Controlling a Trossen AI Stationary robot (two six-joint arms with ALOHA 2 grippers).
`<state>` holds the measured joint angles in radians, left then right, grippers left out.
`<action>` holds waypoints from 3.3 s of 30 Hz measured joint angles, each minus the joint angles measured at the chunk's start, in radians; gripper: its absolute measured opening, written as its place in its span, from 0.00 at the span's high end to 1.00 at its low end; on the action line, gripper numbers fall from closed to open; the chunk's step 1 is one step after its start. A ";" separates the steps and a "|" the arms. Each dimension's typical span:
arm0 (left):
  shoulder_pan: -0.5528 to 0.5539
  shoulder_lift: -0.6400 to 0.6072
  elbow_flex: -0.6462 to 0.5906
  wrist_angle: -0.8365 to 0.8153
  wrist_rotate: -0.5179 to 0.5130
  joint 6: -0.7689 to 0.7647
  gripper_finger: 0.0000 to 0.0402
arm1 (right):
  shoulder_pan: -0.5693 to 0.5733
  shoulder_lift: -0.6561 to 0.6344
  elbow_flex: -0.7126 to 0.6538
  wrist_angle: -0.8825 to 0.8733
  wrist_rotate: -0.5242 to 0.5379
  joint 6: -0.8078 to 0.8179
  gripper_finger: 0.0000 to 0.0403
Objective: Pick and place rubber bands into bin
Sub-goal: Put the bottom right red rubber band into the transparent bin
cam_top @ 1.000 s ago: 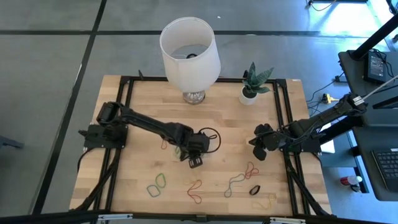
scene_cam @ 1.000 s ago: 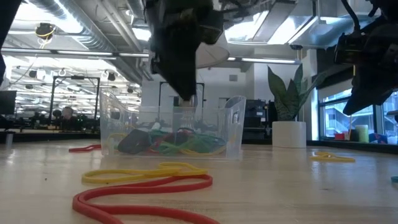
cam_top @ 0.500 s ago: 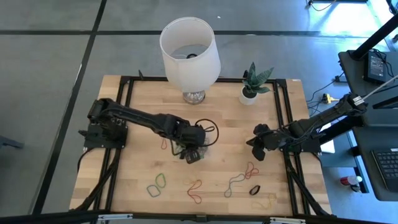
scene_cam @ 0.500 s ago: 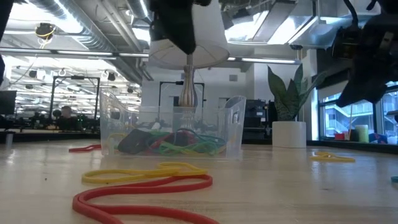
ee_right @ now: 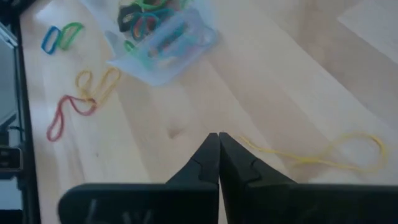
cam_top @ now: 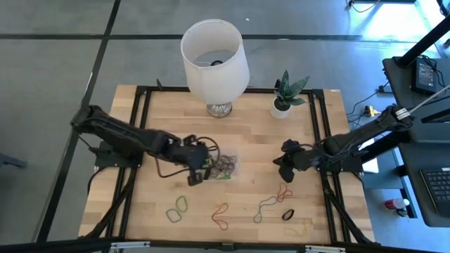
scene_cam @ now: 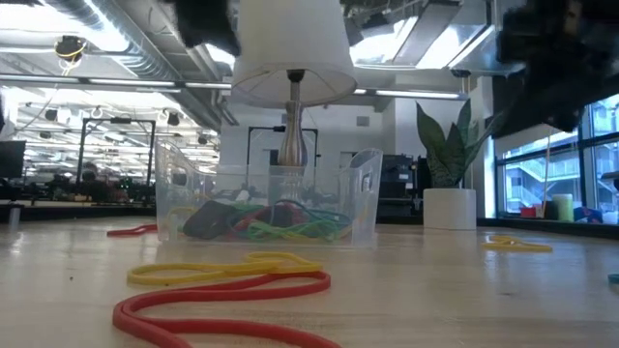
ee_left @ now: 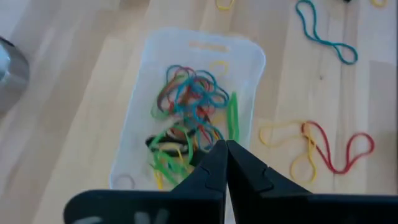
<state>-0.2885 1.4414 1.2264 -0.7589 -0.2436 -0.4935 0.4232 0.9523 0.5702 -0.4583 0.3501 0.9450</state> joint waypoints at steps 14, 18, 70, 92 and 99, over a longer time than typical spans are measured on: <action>-0.108 -0.314 -0.390 0.110 0.062 -0.155 1.00 | 0.113 0.506 0.456 -0.478 -0.113 0.343 0.99; -0.142 -0.335 -0.418 0.103 0.064 -0.166 1.00 | 0.155 0.562 0.445 -0.532 -0.227 0.632 0.95; -0.288 -0.335 -0.418 0.113 0.002 -0.201 0.99 | 0.045 0.854 1.087 -0.594 0.338 0.501 1.00; -0.288 -0.334 -0.418 0.113 -0.013 -0.219 0.99 | -0.144 1.083 1.086 -0.381 0.097 0.172 0.76; -0.284 -0.334 -0.418 0.113 -0.059 -0.218 0.99 | -0.144 1.083 1.086 -0.383 0.039 0.172 0.60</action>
<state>-0.5720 1.1072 0.8085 -0.6460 -0.3022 -0.7120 0.2787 2.0351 1.6562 -0.8417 0.3894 1.1168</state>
